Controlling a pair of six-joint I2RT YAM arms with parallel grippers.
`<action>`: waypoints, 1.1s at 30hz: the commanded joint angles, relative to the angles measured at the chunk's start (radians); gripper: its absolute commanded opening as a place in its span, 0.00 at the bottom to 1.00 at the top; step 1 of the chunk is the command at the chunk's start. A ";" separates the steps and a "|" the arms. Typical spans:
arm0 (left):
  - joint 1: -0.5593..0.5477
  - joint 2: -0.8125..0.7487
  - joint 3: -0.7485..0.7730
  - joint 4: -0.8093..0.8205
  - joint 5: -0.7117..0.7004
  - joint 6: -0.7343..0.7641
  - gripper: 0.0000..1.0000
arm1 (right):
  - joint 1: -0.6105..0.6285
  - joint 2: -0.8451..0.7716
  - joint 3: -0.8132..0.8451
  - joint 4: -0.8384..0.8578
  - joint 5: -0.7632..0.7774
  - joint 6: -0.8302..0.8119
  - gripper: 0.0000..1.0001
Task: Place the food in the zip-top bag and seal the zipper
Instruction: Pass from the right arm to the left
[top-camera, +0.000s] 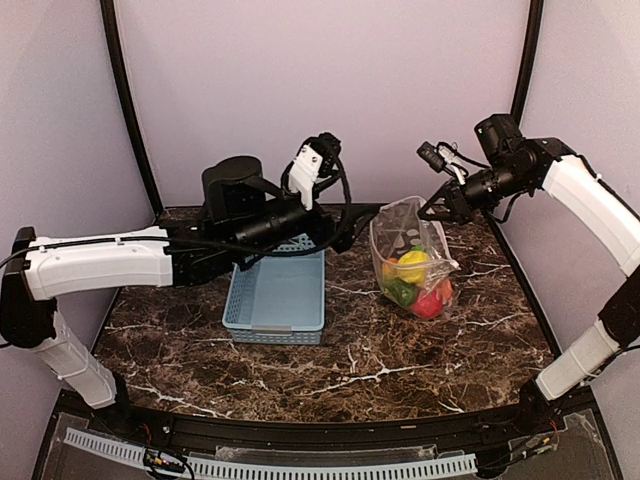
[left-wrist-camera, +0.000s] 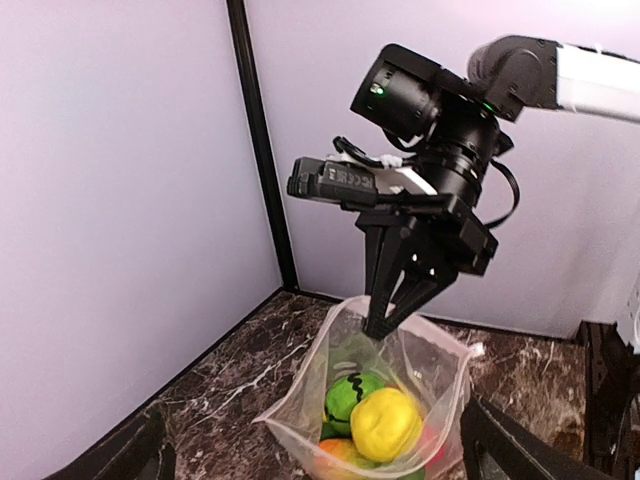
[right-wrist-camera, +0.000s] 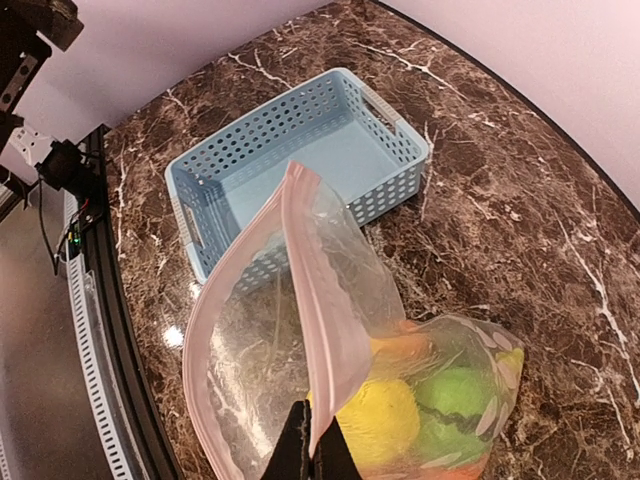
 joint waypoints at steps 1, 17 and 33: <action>-0.003 -0.128 -0.165 -0.089 0.061 0.198 0.97 | 0.024 -0.046 0.060 -0.105 -0.126 -0.138 0.00; -0.003 0.023 -0.162 -0.050 0.361 0.216 0.88 | 0.085 -0.052 -0.005 -0.200 -0.145 -0.222 0.00; -0.003 0.198 -0.047 0.090 0.447 0.155 0.42 | 0.080 -0.025 -0.021 -0.182 -0.143 -0.210 0.02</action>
